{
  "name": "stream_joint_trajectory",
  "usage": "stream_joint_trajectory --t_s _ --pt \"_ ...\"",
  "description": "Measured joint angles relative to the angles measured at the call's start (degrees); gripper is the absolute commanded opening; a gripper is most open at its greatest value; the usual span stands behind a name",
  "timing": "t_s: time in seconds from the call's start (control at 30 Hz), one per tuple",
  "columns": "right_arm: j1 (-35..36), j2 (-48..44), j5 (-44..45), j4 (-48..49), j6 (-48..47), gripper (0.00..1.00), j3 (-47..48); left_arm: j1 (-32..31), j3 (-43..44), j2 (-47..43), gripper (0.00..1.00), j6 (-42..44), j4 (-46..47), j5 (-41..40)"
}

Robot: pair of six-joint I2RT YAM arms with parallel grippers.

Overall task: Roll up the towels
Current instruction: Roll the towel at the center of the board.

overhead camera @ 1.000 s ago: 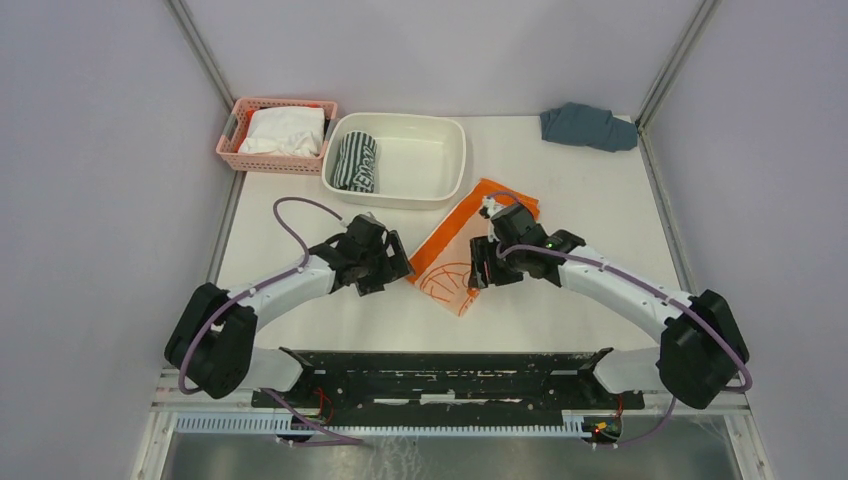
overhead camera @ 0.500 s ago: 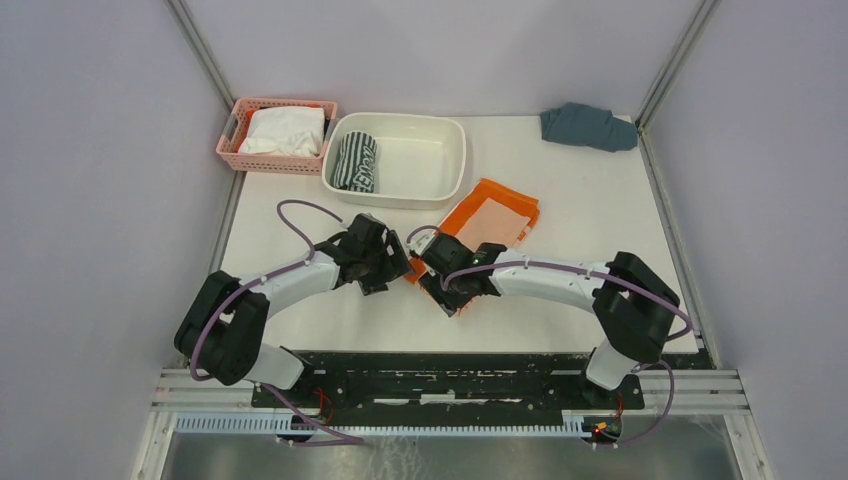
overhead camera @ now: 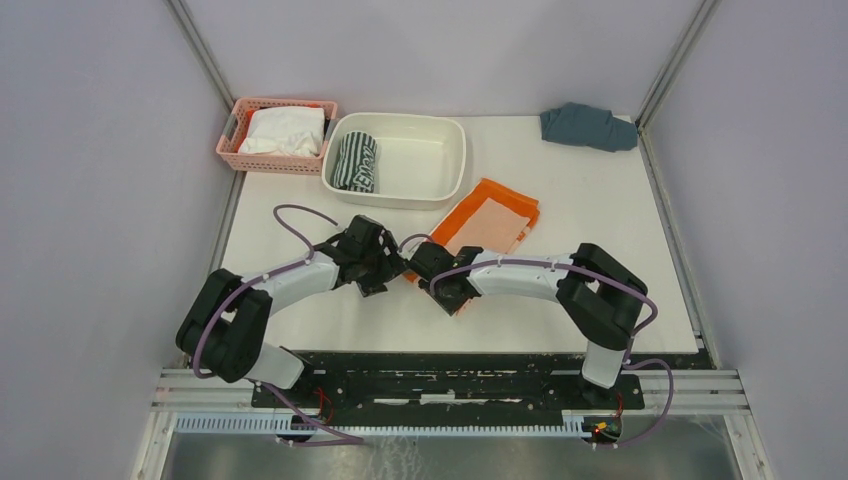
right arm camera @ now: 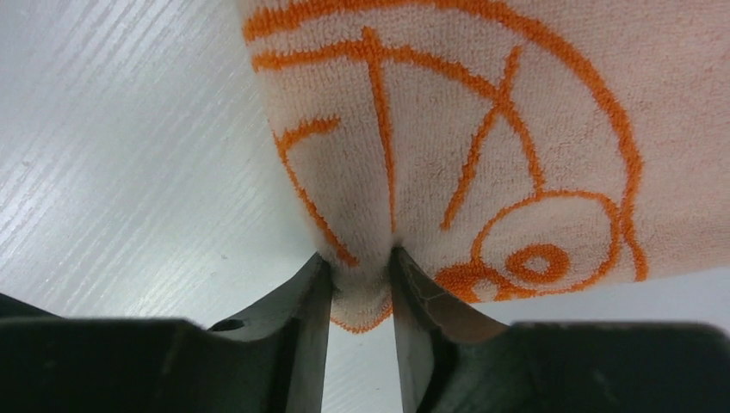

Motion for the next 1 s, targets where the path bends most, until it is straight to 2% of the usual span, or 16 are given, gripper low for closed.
stream_joint_trajectory --t_s 0.07,0.13,0.47,0.7,0.83,1.0 --pt "0.02 0.15 0.79 0.33 0.35 0.22 0.11 0.11 -0.09 0.04 0.86 -0.74 0.26 0.13" --pt "0.02 0.09 0.98 0.48 0.79 0.17 0.11 0.15 -0.26 0.26 0.87 -1.64 1.31 0.55" --pt "-1.55 -2.58 -3.72 3.85 1.81 0.1 -2.8 0.02 -1.25 0.87 0.86 -7.89 5.46 5.2" --pt "-3.39 -4.92 -8.31 6.8 2.8 0.09 -5.73 -1.29 -1.4 2.4 0.76 -12.41 7.89 7.58" --pt "-4.46 -5.6 -10.25 7.78 3.43 0.09 -6.58 -2.47 -1.4 3.78 0.65 -13.84 8.85 7.58" --pt "-5.2 -6.23 -11.93 8.59 3.91 0.09 -7.23 -2.71 -1.4 5.38 0.56 -14.8 10.03 7.54"
